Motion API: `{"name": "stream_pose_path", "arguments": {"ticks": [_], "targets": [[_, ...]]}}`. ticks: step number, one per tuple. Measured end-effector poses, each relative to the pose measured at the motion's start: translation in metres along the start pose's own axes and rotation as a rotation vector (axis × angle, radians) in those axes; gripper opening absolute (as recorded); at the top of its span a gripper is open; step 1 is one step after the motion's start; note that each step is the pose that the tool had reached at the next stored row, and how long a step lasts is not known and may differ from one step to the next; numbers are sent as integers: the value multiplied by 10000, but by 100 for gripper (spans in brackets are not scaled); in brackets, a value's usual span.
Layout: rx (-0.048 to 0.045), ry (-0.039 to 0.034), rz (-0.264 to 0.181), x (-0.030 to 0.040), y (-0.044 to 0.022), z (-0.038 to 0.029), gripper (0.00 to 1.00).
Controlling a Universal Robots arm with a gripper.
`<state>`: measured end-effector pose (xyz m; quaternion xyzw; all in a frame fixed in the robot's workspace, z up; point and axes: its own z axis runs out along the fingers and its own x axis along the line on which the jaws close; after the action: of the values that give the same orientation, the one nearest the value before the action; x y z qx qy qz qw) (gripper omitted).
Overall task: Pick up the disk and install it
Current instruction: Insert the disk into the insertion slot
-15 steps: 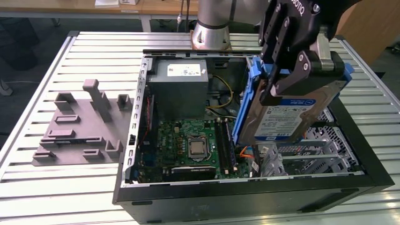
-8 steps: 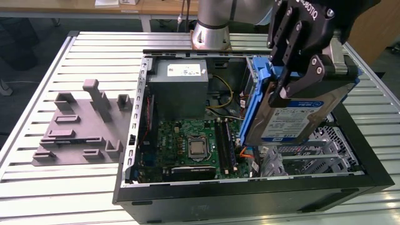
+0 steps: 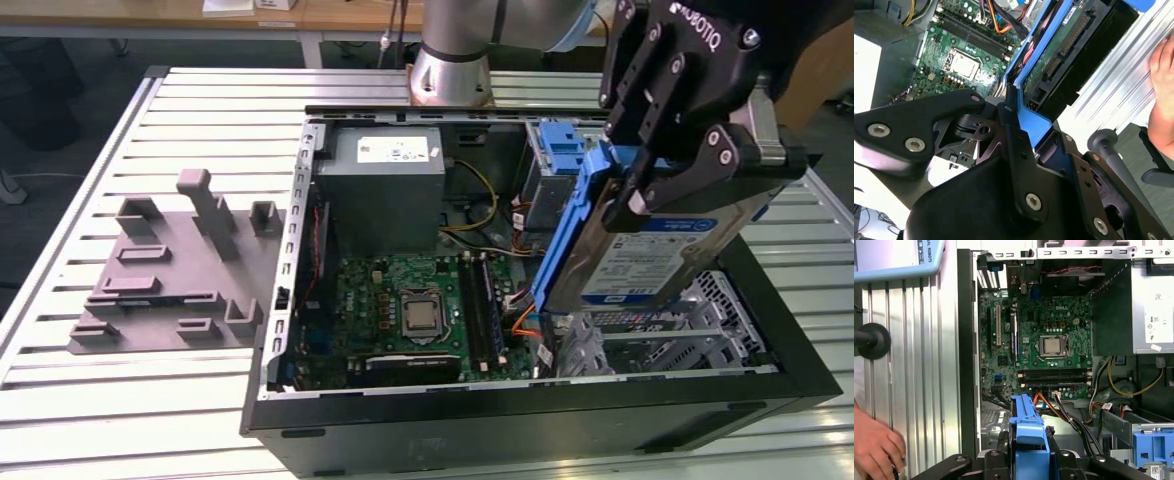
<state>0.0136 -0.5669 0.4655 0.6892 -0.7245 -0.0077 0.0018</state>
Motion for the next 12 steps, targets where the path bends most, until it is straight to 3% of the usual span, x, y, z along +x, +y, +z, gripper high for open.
{"name": "stream_pose_path", "arguments": {"ticks": [9, 12], "targets": [[0, -3, -66, 5, -15, 7, 37], [0, -1, -123, 2, -86, 19, 37]]}}
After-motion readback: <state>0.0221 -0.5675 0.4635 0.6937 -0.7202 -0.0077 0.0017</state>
